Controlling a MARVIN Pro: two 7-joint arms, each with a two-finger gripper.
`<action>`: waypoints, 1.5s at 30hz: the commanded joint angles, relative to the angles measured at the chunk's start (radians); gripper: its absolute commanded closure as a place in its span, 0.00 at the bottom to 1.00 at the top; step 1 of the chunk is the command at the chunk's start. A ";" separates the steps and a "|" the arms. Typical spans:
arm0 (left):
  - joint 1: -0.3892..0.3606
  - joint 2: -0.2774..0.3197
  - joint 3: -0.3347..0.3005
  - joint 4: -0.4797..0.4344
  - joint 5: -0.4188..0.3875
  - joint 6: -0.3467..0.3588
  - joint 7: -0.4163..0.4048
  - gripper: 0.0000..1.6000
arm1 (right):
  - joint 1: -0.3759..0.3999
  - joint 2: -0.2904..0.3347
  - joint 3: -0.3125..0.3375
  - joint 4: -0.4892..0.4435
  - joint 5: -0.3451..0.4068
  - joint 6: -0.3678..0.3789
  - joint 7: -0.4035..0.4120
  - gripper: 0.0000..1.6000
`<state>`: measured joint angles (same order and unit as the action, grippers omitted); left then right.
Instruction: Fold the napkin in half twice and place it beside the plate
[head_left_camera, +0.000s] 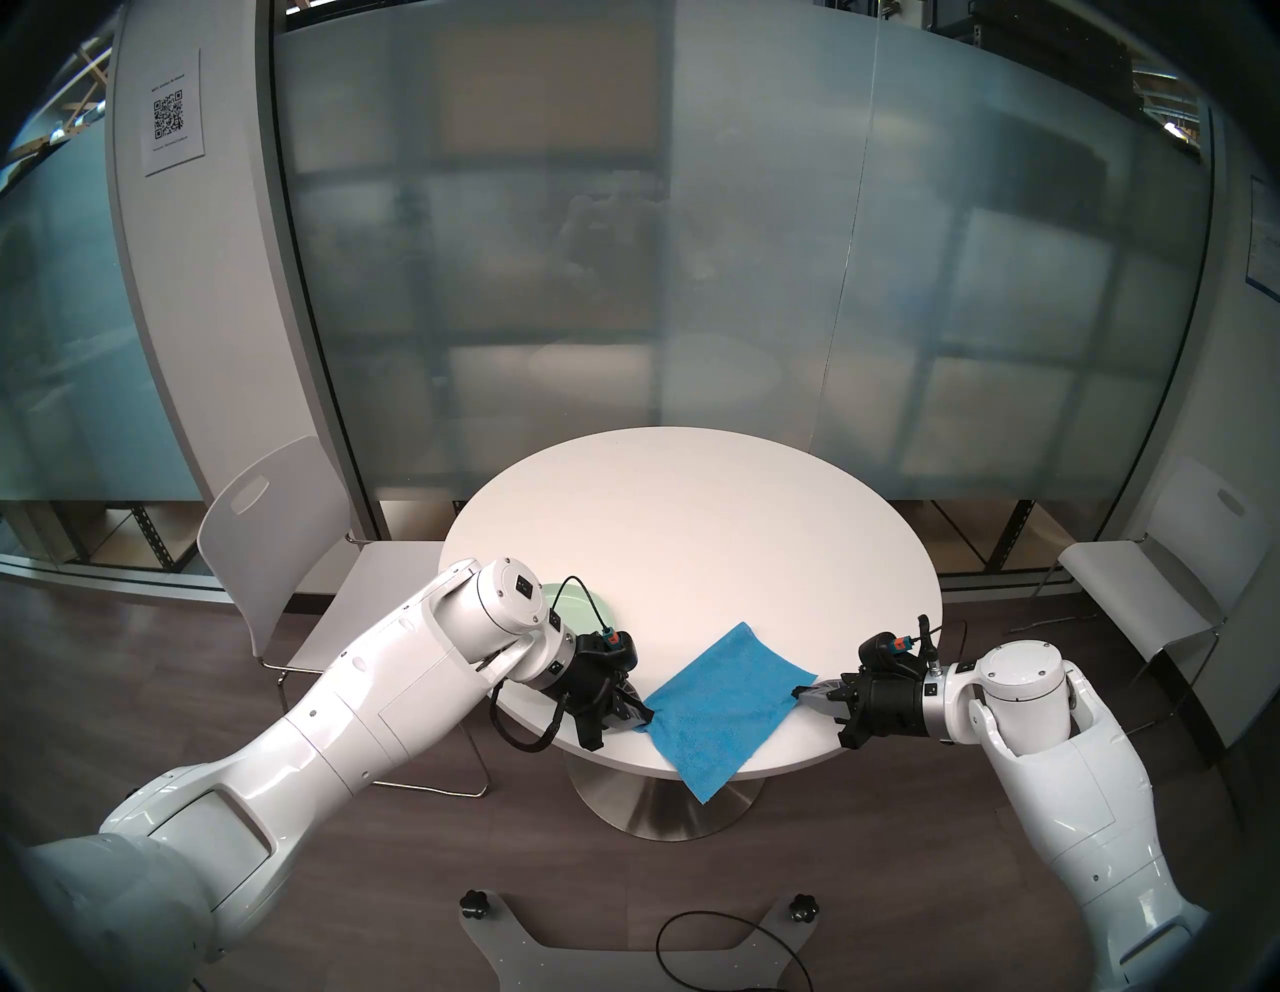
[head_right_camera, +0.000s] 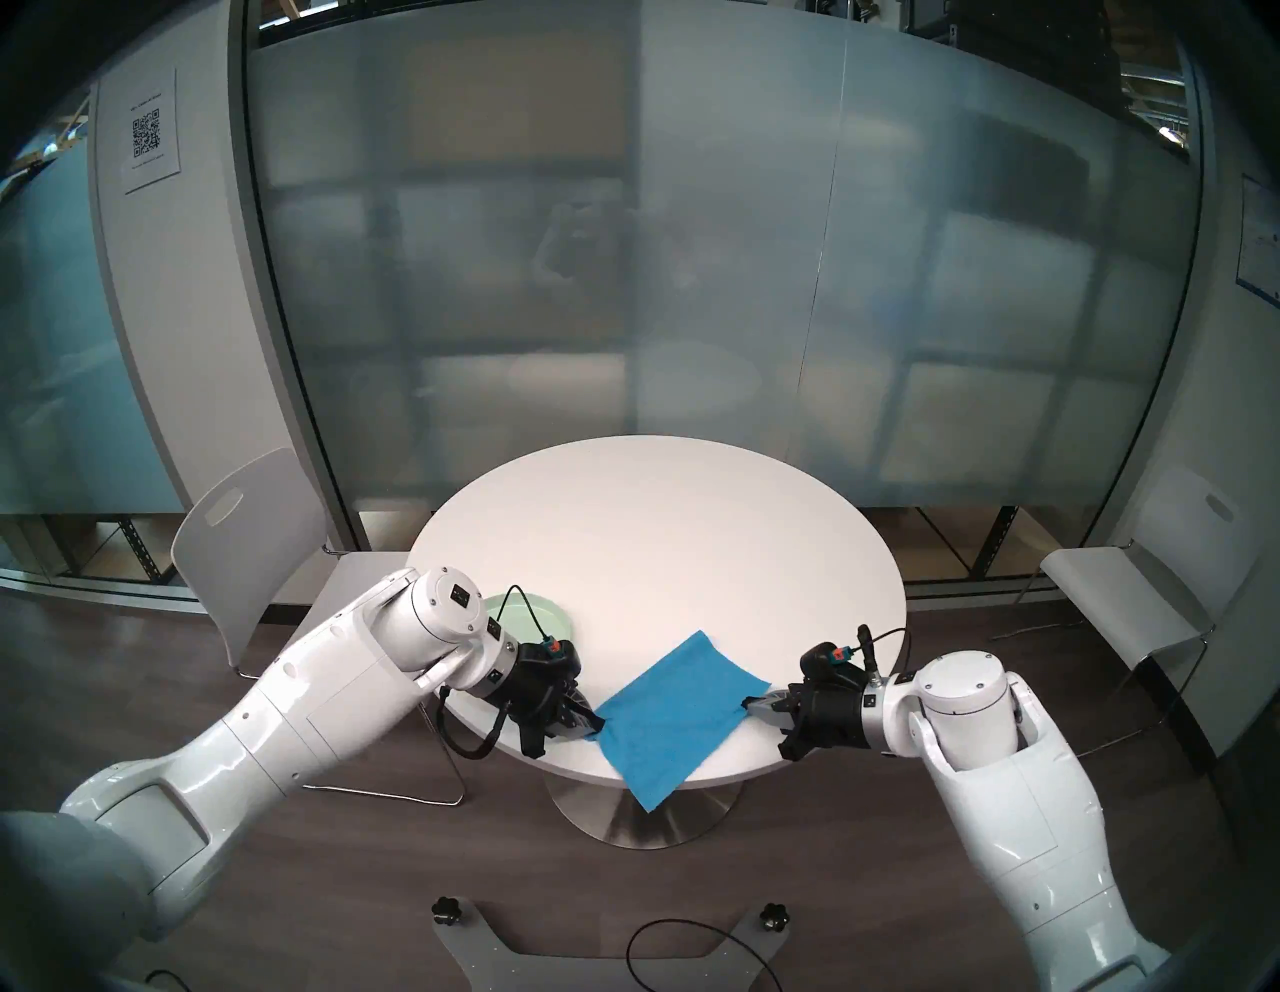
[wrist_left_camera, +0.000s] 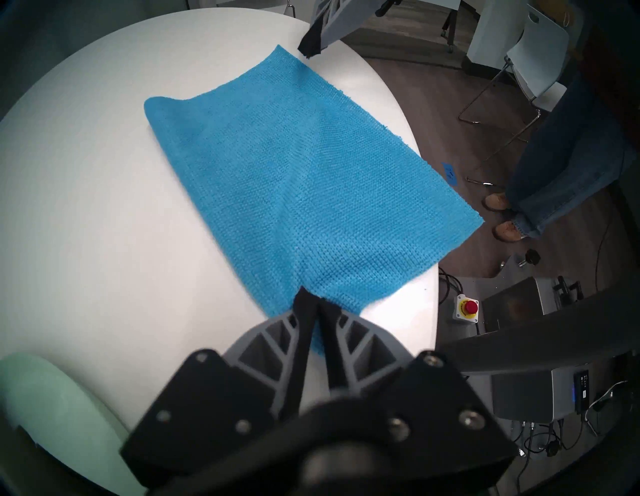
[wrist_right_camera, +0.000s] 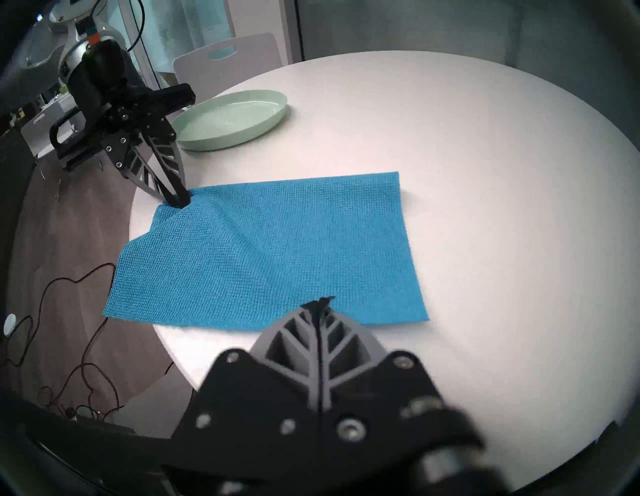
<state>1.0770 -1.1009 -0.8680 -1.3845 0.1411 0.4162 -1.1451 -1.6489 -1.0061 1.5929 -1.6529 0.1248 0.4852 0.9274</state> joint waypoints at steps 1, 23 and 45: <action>0.018 0.007 -0.003 -0.015 -0.005 0.009 0.003 0.65 | 0.011 -0.022 0.047 -0.024 0.049 0.011 0.008 1.00; 0.033 0.021 -0.009 -0.038 -0.026 0.028 0.019 0.65 | 0.180 -0.091 -0.047 0.187 0.007 -0.104 -0.027 0.61; 0.020 0.016 -0.005 -0.009 -0.040 0.018 0.024 0.65 | 0.263 -0.098 -0.097 0.291 -0.017 -0.132 -0.018 0.24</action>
<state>1.1035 -1.0805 -0.8769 -1.4044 0.0918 0.4398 -1.1277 -1.4363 -1.1083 1.5023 -1.3721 0.1186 0.3621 0.9090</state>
